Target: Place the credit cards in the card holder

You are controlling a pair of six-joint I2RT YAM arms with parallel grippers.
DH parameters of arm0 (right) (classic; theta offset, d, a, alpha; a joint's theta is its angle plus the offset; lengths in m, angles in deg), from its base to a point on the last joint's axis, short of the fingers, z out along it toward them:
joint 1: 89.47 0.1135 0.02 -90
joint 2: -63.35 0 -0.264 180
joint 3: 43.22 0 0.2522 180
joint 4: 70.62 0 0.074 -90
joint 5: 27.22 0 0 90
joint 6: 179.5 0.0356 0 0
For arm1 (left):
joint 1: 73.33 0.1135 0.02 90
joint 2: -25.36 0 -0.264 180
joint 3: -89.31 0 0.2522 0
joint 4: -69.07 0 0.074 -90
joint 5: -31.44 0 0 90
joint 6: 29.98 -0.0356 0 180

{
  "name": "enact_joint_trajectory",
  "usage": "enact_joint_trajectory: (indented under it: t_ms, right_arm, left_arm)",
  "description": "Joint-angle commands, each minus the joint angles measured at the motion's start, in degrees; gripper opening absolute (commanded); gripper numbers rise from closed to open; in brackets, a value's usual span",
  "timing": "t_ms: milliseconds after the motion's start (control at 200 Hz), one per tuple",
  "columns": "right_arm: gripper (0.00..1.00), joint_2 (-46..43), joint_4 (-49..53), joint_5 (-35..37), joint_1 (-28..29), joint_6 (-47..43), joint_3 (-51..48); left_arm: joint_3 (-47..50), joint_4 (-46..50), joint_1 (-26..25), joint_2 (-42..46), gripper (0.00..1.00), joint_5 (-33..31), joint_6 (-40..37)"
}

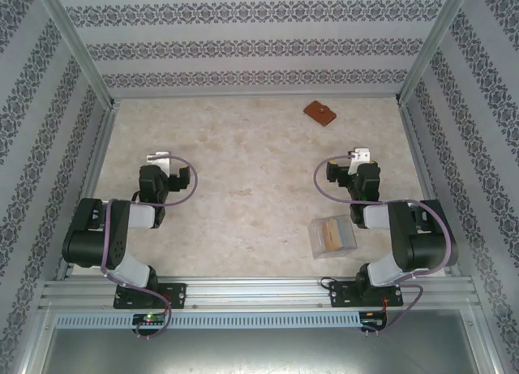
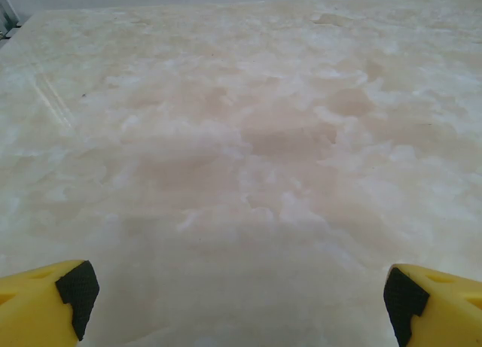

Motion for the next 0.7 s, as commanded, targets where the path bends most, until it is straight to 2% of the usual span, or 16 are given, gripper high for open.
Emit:
enact_joint_trajectory:
  t_ms: [0, 580, 645, 694]
  right_arm:
    - [0.98, -0.72, -0.99, -0.95, -0.71, 0.28, 0.59]
    - [0.98, -0.8, -1.31, -1.62, -1.15, 0.81, 0.49]
    - [0.98, -3.58, -2.39, -1.63, -1.29, 1.32, -0.72]
    - [0.98, -8.36, 3.5, -0.22, -1.49, 1.82, 0.26]
  left_arm:
    - [-0.96, 0.44, 0.58, 0.0, 0.99, 1.15, -0.08]
    - [-1.06, 0.76, 0.67, -0.09, 0.99, 1.44, 0.03]
    - [-0.88, 0.28, 0.67, 0.41, 0.99, 0.86, 0.05]
    - [-1.34, 3.93, 0.62, 3.87, 1.0, 1.1, -0.07]
